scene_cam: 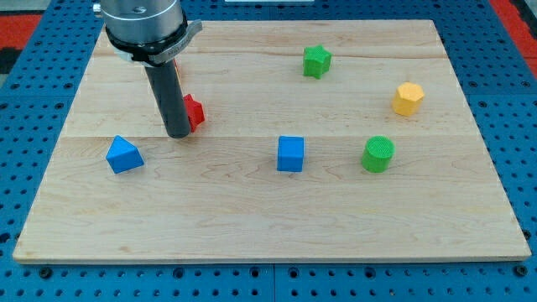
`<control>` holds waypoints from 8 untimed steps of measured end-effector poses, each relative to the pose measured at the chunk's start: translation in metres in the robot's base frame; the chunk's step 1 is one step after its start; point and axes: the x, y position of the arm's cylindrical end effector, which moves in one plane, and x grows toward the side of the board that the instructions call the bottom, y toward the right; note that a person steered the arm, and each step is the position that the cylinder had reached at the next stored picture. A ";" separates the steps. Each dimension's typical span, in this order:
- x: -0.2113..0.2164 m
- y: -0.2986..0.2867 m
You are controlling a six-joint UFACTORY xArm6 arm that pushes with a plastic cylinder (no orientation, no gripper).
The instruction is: Move the red star to the yellow heart
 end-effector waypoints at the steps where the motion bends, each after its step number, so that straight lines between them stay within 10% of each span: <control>1: -0.004 0.005; 8: -0.049 0.028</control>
